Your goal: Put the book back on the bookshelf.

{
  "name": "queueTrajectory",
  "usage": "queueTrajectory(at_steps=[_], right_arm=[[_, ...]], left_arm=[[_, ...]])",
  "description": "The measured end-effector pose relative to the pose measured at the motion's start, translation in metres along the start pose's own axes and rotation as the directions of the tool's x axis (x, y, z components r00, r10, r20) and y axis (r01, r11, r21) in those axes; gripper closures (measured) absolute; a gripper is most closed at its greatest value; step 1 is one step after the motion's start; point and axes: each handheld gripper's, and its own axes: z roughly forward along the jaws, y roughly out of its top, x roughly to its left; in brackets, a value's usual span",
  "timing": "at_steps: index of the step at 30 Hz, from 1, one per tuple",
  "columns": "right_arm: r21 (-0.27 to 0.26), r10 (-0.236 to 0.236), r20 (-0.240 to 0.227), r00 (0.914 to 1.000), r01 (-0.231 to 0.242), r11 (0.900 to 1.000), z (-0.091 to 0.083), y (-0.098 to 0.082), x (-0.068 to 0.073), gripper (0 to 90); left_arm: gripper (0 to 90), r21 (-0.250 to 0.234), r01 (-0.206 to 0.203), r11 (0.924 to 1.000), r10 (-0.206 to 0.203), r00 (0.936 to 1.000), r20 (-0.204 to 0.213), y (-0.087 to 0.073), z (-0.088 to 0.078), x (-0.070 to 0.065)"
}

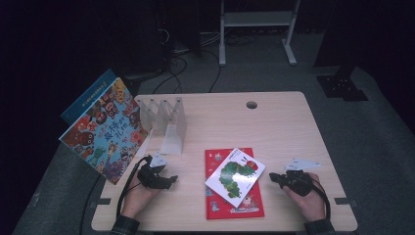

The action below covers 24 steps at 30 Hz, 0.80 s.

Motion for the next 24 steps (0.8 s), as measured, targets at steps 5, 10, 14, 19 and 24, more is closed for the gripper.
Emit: queueTrajectory(at_steps=[5, 10, 14, 19, 24], right_arm=[[-0.014, -0.032, -0.106, 0.9938, 0.031, 0.999, 0.0, -0.002, 0.018, 89.4], [-0.004, -0.078, -0.192, 0.9784, 0.079, 0.997, 0.006, -0.002, 0.042, 89.4], [-0.004, -0.104, -0.25, 0.9625, 0.106, 0.994, 0.012, -0.002, 0.054, 89.4], [0.008, -0.143, -0.285, 0.9477, 0.152, 0.988, 0.021, -0.001, 0.066, 89.4], [0.005, -0.153, -0.298, 0.9422, 0.162, 0.987, 0.026, 0.002, 0.07, 89.3]], left_arm=[[8.7, -0.039, -0.011, 0.9992, 0.012, 0.9992, 0.039, -0.005, 0.008, 0.005], [3.3, -0.067, -0.012, 0.9977, 0.015, 0.9989, 0.045, -0.008, 0.009, 0.004], [0.0, -0.052, 0.004, 0.9986, -0.002, 0.9996, 0.03, -0.008, 0.01, 0.004], [0.0, -0.053, 0.006, 0.9986, -0.004, 0.9996, 0.029, -0.008, 0.01, 0.004], [0.0, -0.053, 0.006, 0.9986, -0.004, 0.9996, 0.029, -0.008, 0.01, 0.004]])
